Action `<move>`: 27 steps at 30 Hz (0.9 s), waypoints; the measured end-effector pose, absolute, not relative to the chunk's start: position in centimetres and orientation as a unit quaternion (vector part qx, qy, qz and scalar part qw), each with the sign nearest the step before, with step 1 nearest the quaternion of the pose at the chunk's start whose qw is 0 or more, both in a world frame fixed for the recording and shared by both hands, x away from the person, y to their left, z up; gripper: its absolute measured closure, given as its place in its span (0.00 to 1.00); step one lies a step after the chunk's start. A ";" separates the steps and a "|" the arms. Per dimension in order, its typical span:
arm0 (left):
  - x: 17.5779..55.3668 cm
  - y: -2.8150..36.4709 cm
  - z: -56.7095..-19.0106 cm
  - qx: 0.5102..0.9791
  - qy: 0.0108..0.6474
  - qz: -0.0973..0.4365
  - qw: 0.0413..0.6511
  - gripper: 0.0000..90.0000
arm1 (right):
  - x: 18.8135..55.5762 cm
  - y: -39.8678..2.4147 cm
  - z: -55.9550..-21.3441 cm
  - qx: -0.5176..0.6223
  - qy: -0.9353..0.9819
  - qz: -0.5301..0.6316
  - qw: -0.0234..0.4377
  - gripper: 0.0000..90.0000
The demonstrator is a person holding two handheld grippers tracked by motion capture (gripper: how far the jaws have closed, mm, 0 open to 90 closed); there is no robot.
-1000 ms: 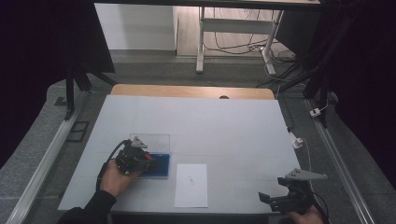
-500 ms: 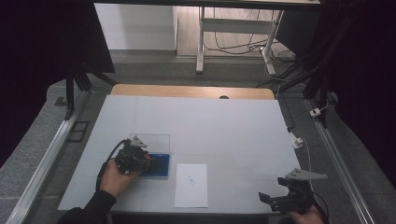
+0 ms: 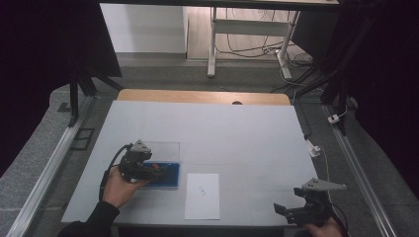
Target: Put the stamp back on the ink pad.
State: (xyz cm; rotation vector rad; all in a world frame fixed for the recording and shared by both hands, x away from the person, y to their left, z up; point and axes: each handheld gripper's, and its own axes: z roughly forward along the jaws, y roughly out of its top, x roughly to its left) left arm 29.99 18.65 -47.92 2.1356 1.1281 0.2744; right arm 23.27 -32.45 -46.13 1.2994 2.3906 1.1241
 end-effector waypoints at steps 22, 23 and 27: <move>28.3 19.5 -45.9 0.811 0.425 0.074 0.397 0.00 | 23.2 -32.4 -46.1 0.440 0.809 0.378 0.101 0.00; 28.2 19.6 -45.9 0.810 0.426 0.076 0.397 0.00 | 23.2 -32.4 -46.1 0.439 0.809 0.378 0.101 0.00; 27.8 20.0 -45.6 0.807 0.427 0.077 0.400 0.00 | 23.2 -32.4 -46.1 0.439 0.809 0.377 0.101 0.00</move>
